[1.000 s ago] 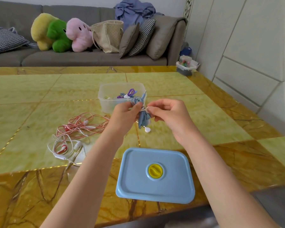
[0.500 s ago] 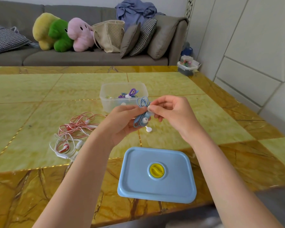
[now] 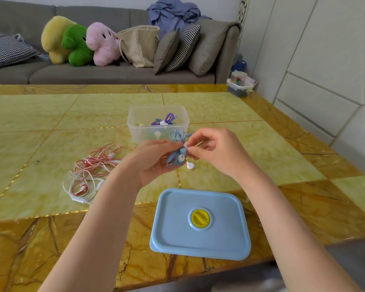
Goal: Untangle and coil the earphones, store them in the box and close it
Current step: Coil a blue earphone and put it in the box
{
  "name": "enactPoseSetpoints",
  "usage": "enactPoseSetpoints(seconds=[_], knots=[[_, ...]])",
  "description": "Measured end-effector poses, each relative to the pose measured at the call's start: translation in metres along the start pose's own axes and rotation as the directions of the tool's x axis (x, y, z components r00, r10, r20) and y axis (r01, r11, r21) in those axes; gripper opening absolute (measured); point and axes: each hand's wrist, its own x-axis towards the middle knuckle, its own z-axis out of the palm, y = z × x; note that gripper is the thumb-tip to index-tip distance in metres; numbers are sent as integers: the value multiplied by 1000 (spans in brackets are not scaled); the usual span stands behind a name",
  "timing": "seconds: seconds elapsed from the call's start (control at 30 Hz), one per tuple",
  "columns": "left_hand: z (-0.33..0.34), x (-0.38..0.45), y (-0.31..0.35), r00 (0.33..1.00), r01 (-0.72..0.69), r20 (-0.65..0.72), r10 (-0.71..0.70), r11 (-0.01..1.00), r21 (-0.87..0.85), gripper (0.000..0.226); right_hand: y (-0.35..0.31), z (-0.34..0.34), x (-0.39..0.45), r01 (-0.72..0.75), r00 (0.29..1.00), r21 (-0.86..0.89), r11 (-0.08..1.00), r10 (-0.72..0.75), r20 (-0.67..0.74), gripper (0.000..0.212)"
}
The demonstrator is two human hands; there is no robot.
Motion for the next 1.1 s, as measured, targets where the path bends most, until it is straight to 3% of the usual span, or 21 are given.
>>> enactPoseSetpoints(seconds=[0.17,0.37,0.57,0.7,0.83,0.93,1.1], knots=[[1,-2,1,997,-76,12,75,994,81,12,0,2,1,-53,997,137,989,61,-55,18],[1,-3,2,981,-191,21,191,957,220,13,-3,7,2,-190,972,394,899,229,-53,17],[-8,-2,4,963,-190,-147,226,956,225,11,-3,22,8,-311,894,710,632,448,-7,15],[-26,1,7,888,-237,-293,355,898,370,20,-5,34,21,-329,865,764,555,502,8,18],[-45,6,12,826,-252,-323,462,815,521,36,-8,44,72,-280,836,827,487,547,-40,21],[-57,10,17,802,-250,-308,513,755,606,38,-9,56,117,-268,812,807,526,574,-104,23],[-71,17,23,793,-190,-295,533,676,711,39,-1,78,145,-471,750,632,615,656,-79,25]])
